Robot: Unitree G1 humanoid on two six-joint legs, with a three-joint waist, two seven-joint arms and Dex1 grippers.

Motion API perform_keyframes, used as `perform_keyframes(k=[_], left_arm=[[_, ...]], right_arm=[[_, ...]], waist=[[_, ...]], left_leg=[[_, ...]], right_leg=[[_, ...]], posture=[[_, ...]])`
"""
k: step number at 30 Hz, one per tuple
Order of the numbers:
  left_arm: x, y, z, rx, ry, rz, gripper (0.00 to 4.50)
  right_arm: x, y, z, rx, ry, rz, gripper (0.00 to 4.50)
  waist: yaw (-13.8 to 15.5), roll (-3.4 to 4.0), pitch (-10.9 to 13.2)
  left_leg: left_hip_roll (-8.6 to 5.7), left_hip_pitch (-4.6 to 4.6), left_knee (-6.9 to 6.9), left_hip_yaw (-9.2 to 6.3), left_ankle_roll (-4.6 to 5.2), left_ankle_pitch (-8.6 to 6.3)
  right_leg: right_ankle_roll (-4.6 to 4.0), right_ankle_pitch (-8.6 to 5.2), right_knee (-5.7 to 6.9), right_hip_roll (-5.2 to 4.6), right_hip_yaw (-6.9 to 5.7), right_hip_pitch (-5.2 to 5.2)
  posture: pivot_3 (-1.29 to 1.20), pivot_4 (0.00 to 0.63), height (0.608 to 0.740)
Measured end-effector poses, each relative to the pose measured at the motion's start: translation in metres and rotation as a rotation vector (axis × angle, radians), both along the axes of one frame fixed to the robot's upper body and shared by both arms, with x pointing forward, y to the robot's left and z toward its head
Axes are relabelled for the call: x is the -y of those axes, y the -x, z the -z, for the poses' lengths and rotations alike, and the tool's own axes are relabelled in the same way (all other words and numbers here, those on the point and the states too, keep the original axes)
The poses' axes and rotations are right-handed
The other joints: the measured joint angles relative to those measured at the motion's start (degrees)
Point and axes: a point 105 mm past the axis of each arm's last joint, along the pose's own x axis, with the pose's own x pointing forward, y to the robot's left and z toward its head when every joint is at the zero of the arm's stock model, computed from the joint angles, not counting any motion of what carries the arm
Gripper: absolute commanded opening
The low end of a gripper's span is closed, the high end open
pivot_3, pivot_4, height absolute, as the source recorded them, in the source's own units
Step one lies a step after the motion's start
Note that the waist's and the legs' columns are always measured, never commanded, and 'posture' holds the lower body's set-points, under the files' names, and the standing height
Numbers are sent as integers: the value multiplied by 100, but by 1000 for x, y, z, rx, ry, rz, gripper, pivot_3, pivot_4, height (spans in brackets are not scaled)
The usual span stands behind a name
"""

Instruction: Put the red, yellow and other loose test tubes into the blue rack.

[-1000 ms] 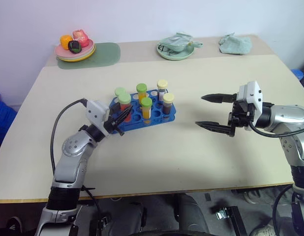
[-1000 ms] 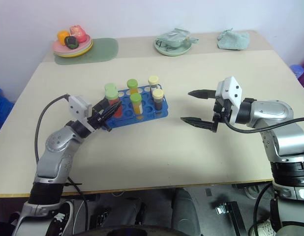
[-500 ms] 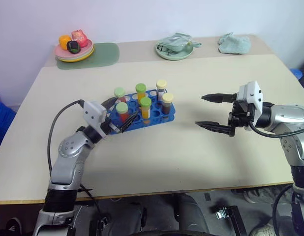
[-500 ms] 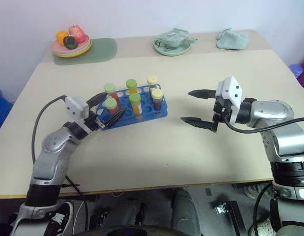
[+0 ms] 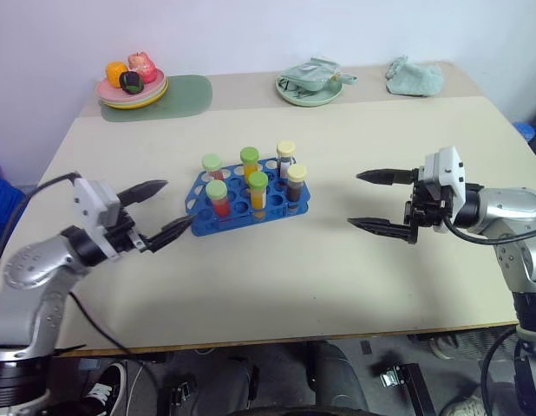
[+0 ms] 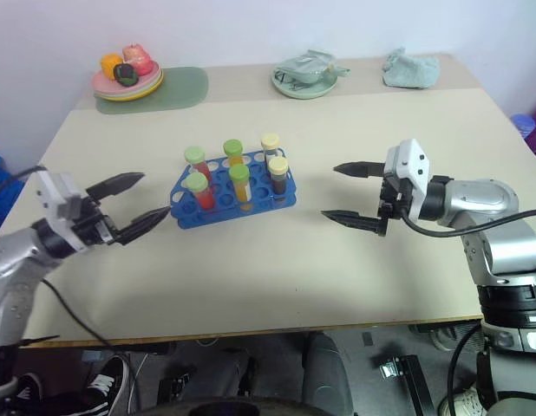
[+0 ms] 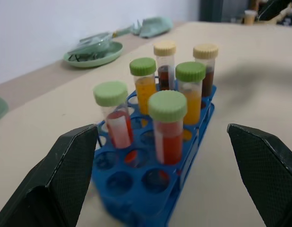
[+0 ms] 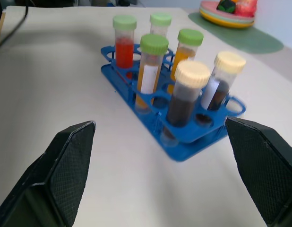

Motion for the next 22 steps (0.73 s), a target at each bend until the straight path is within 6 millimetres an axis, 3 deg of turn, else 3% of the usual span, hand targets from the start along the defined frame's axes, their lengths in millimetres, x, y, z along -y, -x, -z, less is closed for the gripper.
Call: perform_keyframes(k=[9, 13, 22], left_arm=[[-20, -8, 1, -15, -50, 19, 4466], [-17, -12, -6, 15, -59, 25, 4466], [0, -30, -10, 38, -50, 43, 4466]], right_arm=[[29, 5, 4, -18, 39, 72, 4500], [41, 4, 2, -17, 60, 99, 4500], [41, 0, -1, 7, 63, 130, 4500]], waist=[[-9, 2, 1], [-8, 2, 1], [-12, 2, 1]], left_leg=[[2, 1, -3, 4, 0, 0], [2, 1, -2, 4, 0, 0], [5, 1, -2, 5, 0, 0]], right_leg=[[0, 0, 0, 2, 0, -1], [0, 0, -1, 1, 0, 0], [0, 0, -1, 3, 0, -2]], posture=[[0, 150, 740], [0, 150, 740], [0, 150, 740]])
